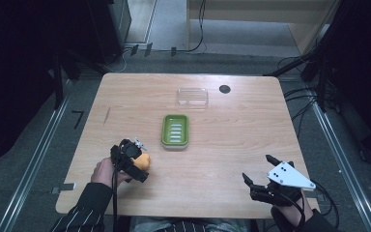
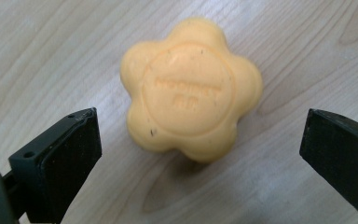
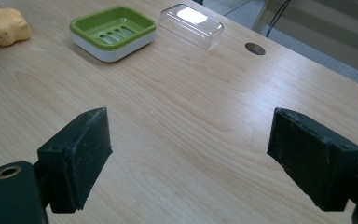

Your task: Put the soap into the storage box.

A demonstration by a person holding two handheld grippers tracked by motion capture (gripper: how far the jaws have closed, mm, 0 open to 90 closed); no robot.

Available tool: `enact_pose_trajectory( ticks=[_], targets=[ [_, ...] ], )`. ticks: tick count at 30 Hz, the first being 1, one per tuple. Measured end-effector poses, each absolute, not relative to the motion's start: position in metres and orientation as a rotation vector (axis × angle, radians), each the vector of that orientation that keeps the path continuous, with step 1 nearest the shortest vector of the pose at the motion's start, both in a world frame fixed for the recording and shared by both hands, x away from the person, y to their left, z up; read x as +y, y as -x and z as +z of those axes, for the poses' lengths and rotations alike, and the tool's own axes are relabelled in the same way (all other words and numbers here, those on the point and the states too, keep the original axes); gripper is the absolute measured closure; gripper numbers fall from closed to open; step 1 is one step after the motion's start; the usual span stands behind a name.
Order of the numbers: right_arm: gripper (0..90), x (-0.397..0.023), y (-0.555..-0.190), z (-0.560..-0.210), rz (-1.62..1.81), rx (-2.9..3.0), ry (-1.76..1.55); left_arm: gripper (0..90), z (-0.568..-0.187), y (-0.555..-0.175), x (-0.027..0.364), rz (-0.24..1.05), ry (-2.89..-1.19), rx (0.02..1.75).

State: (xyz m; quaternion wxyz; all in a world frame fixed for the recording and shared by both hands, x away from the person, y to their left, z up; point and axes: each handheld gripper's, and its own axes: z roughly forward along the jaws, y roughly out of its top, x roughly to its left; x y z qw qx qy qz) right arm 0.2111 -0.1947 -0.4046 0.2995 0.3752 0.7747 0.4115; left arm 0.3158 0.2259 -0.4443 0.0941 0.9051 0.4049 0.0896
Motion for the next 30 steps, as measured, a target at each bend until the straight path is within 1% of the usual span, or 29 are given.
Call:
enact_pose_trajectory(
  ticks=[3,10,20,27,30],
  targets=[
    [13.6,-0.195,-0.211,-0.404,1.100,2.057,-0.999,0.0,-0.447,-0.320,0.224,0.249,-2.711,1.182],
    [13.6,-0.195,-0.212,-0.405,1.096,2.060,-1.001,1.0,-0.450,-0.325,0.222,0.255,-2.738,1.159],
    [13.6,-0.195,-0.211,-0.405,1.096,2.057,-1.007,20.6,-0.452,-0.328,0.224,0.270,-2.735,1.155],
    [13.6,-0.196,-0.210,-0.404,1.090,2.055,-1.012,25.2,-0.454,-0.331,0.221,0.245,-2.756,1.136],
    [13.6,-0.196,-0.210,-0.404,1.090,2.052,-1.011,25.7,-0.454,-0.330,0.222,0.244,-2.756,1.136]
  ],
)
